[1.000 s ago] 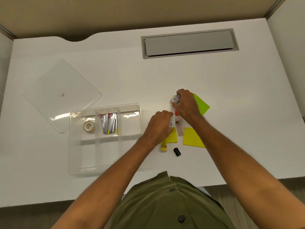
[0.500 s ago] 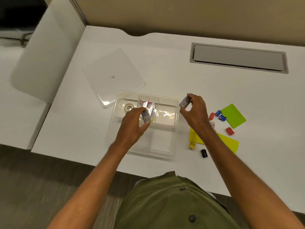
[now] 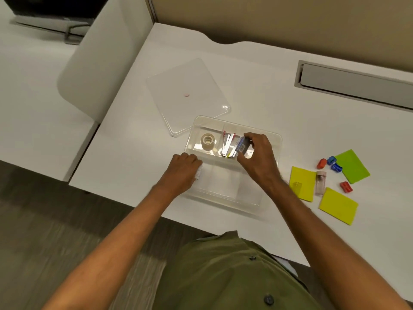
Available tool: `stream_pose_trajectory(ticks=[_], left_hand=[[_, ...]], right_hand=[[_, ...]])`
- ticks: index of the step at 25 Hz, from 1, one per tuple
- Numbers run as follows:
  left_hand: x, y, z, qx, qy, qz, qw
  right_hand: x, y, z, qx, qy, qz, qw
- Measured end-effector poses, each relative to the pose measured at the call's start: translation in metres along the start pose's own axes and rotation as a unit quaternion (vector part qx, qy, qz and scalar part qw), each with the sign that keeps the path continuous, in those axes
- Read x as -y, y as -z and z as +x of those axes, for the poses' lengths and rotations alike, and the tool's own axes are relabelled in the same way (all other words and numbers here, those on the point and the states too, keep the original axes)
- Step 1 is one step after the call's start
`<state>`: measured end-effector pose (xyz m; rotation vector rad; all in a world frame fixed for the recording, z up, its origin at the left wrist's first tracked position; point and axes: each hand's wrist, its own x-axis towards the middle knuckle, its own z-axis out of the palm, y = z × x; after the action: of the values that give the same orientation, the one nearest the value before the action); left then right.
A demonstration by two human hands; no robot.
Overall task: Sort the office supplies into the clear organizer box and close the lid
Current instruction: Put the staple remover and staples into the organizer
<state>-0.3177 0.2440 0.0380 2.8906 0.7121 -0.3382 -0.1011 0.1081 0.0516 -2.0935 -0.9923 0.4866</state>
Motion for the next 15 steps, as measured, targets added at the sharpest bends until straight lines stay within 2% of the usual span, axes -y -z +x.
stream_pose_trajectory(ticks=[4, 9, 12, 15], left_hand=[[0.005, -0.010, 0.009, 0.011, -0.021, 0.050, 0.998], [0.012, -0.018, 0.009, 0.009, -0.038, 0.037, 0.999], [0.015, -0.016, -0.007, -0.080, 0.004, -0.101, 0.992], [0.018, -0.023, -0.029, -0.160, 0.120, -0.281, 0.939]], right_hand=[[0.011, -0.010, -0.005, 0.013, 0.015, -0.019, 1.000], [0.025, -0.025, -0.010, 0.044, 0.035, -0.047, 0.997], [0.035, -0.038, -0.016, 0.069, 0.045, -0.066, 0.994], [0.046, -0.055, -0.022, 0.099, 0.081, -0.093, 0.987]])
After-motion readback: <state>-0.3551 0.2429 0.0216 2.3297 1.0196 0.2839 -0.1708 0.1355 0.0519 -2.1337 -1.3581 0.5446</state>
